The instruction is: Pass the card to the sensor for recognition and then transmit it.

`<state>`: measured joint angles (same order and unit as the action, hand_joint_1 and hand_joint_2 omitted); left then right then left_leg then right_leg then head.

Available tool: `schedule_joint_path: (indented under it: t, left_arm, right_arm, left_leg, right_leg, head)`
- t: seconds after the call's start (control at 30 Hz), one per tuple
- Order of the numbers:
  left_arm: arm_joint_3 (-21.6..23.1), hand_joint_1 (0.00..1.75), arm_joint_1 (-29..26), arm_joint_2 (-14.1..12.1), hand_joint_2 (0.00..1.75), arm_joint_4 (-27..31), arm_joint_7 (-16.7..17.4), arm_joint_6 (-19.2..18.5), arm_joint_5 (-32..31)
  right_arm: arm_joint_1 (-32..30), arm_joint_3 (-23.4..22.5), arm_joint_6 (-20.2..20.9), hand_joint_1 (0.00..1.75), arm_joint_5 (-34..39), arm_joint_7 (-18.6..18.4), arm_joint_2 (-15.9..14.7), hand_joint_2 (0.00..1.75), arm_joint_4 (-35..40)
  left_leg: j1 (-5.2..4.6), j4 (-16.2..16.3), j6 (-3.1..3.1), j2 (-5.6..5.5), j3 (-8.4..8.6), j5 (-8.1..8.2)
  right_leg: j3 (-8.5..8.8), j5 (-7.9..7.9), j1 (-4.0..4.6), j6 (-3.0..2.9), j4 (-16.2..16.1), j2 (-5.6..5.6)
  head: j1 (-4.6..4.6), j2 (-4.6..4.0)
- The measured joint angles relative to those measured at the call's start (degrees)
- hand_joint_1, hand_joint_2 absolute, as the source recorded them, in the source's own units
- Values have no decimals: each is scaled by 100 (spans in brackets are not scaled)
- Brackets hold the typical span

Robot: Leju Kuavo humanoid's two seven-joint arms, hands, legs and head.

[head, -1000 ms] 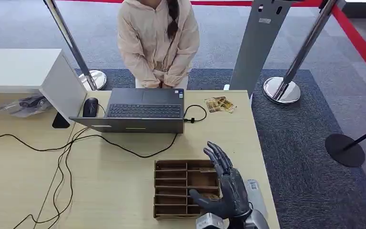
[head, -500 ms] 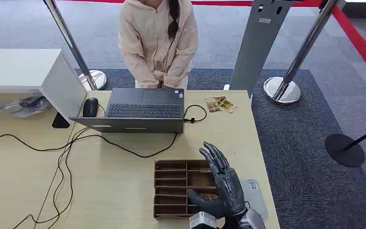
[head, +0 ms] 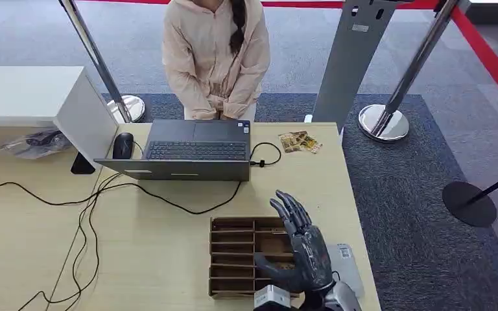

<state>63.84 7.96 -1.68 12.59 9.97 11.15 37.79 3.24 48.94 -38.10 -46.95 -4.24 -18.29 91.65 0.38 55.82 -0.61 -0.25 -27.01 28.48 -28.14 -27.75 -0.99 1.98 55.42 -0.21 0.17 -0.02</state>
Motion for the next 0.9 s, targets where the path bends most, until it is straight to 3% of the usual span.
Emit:
schedule_joint_path:
  t: [0.03,0.07,0.13,0.23,0.33,0.43,0.47,0.6,0.9]
  left_arm:
    - [0,0,0,2,0,0,33,0,0]
    - [0,0,0,2,0,0,50,0,2]
    - [2,0,0,2,0,0,83,0,2]
    - [2,0,0,0,0,0,127,-24,2]
    - [4,0,0,0,0,0,153,-35,2]
    - [4,0,0,0,0,0,155,-37,2]
    - [4,0,0,0,0,0,158,-37,0]
    - [9,0,0,0,0,0,158,-37,-7]
    - [28,0,1,2,0,0,140,-37,-22]
  right_arm:
    - [9,4,2,124,-11,-20,0,175,2]
    - [13,7,2,145,-24,-42,0,175,2]
    - [18,15,11,159,-41,-53,0,175,2]
    - [27,26,22,161,-63,-64,-2,175,2]
    - [44,33,46,154,-87,-79,-4,175,2]
    - [58,44,68,124,-96,-92,-4,175,2]
    - [66,52,72,59,-103,-96,-4,175,2]
    - [96,96,107,5,-138,-105,-4,175,2]
    - [123,190,199,0,-205,-114,7,175,0]
  left_leg:
    - [0,0,0,0,1,0]
    - [0,0,0,0,0,0]
    - [0,0,0,0,0,0]
    - [0,0,0,0,0,0]
    - [0,0,0,0,0,0]
    - [0,0,0,0,0,0]
    - [0,0,0,0,0,0]
    - [0,0,0,0,0,0]
    - [0,0,0,0,0,0]
  right_leg:
    - [0,0,0,0,0,0]
    - [0,0,0,0,0,0]
    - [0,0,0,0,0,0]
    - [0,0,0,0,0,0]
    - [0,0,0,0,0,0]
    - [0,0,0,0,0,0]
    - [0,0,0,0,0,0]
    - [0,0,0,0,0,0]
    - [0,0,0,0,0,0]
  head:
    - [-2,0]
    - [0,0]
    - [-2,0]
    - [0,0]
    - [0,0]
    - [0,0]
    - [0,0]
    - [0,0]
    - [0,2]
